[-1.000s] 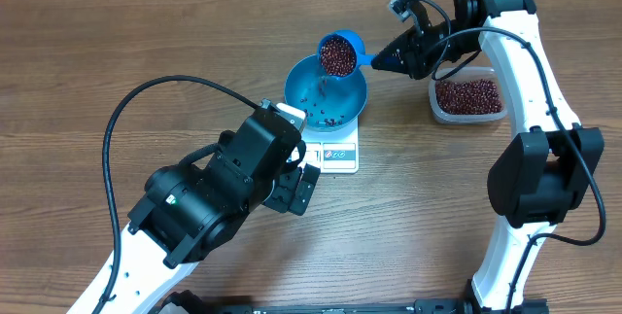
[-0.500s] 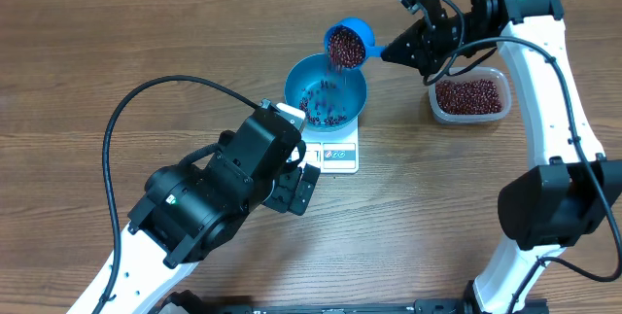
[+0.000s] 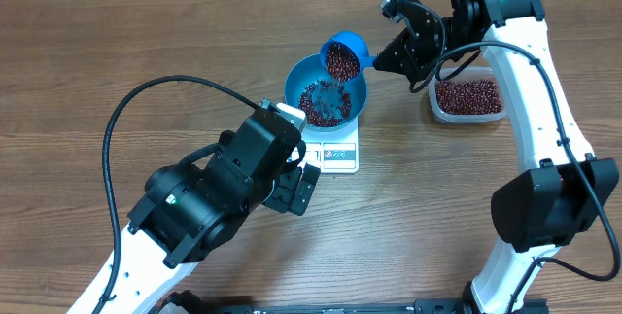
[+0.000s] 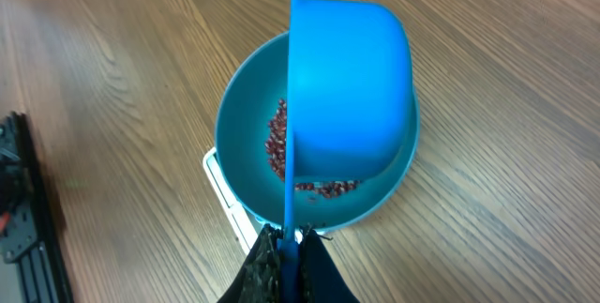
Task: Scoop item into bowl and weigh 150g on scale
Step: 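Tip the scoop with the right gripper to pour beans into the bowl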
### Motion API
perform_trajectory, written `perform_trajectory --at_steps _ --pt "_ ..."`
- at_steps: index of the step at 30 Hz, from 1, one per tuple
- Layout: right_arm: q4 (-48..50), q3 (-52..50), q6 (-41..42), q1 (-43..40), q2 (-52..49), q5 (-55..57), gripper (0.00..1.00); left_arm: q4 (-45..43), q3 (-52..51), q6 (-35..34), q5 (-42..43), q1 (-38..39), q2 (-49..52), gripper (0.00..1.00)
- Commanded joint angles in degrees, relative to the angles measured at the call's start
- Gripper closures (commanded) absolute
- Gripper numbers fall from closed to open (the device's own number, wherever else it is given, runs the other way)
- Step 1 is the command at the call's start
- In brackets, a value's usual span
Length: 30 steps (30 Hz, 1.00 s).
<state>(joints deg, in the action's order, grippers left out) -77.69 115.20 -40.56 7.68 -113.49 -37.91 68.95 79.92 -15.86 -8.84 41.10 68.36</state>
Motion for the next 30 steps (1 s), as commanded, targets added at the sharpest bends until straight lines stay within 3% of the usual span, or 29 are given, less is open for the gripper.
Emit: perform_trajectory --at_steps 1,13,30 --pt "0.0 1.9 1.8 1.1 2.2 4.0 0.96 -0.2 1.1 1.1 -0.7 -0.2 -0.5 0.0" --pt "1.1 1.9 10.7 9.6 2.2 22.5 0.96 -0.2 1.1 1.1 -0.7 -0.2 -0.5 0.0" --pt "1.8 1.9 16.8 16.8 3.1 32.3 0.96 -0.2 1.1 1.1 -0.7 -0.2 -0.5 0.01"
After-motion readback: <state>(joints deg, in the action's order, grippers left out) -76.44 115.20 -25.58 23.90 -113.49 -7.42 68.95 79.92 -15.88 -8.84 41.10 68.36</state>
